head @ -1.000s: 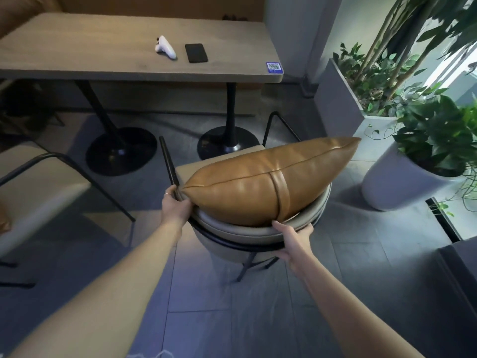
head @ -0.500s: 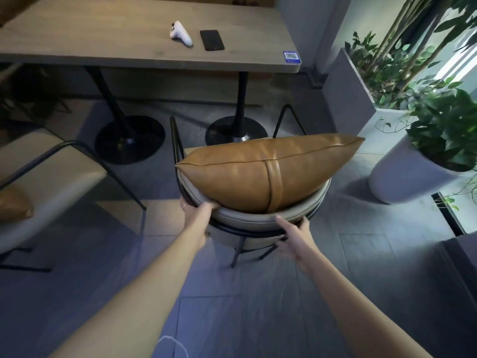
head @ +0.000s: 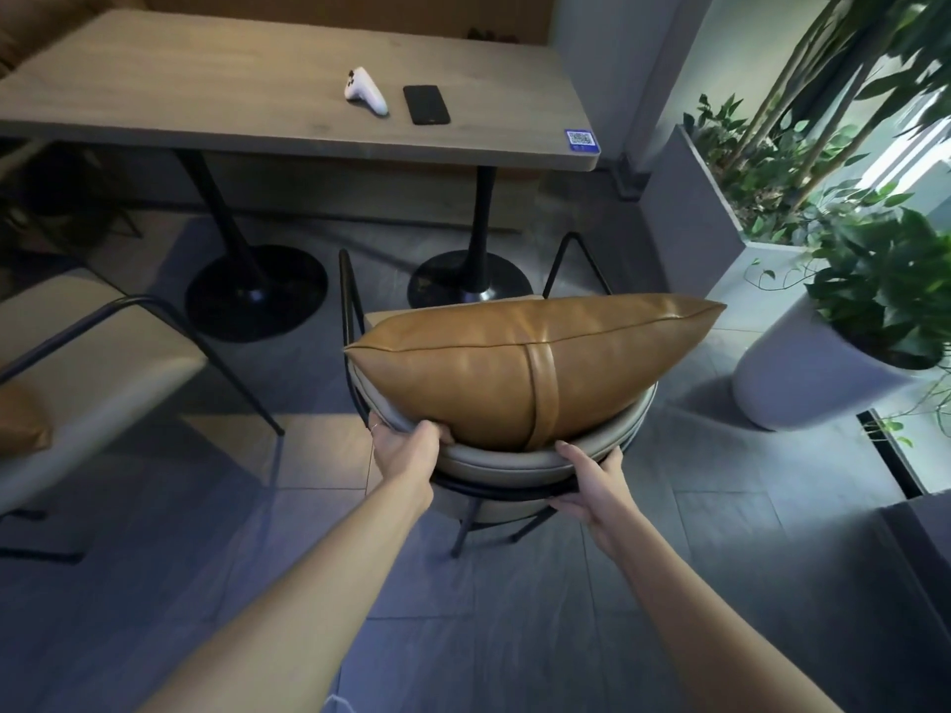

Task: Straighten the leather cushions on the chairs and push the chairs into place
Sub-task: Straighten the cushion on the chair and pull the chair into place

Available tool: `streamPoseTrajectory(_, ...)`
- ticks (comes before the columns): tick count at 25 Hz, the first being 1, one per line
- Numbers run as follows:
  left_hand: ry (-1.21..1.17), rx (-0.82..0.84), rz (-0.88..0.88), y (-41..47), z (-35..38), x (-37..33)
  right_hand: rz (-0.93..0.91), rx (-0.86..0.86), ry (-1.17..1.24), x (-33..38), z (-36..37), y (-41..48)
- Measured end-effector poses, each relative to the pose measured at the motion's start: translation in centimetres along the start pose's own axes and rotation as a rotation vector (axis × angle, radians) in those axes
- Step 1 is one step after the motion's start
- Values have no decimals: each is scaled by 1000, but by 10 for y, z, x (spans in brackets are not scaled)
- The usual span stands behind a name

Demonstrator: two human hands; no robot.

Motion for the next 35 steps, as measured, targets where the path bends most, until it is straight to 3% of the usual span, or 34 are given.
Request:
streamPoseTrajectory(9, 4, 31, 45, -1, 21, -10, 9, -8, 87, 0, -8, 2)
streamPoseTrajectory(17, 104, 35, 7, 37, -12, -57, 4, 29, 108, 9, 63, -6)
streamPoseTrajectory(25, 110, 82, 165, 68, -18, -87, -28, -20, 137, 25, 98, 21)
streamPoseTrajectory(32, 154, -46, 291, 77, -9, -96, 8, -36, 77, 29, 117, 42)
streamPoseTrajectory(35, 197, -28, 218, 71, 6, -86, 79, 53, -60, 34, 112, 41)
Point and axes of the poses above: each hand's wrist, its own y-axis towards the middle knuckle, its own z-axis out of the palm, x = y × z, the point moved 6 cm from there along y, towards the middle knuckle, and after that the axes turned 11 degrees about -z, right-handed, at the moved point
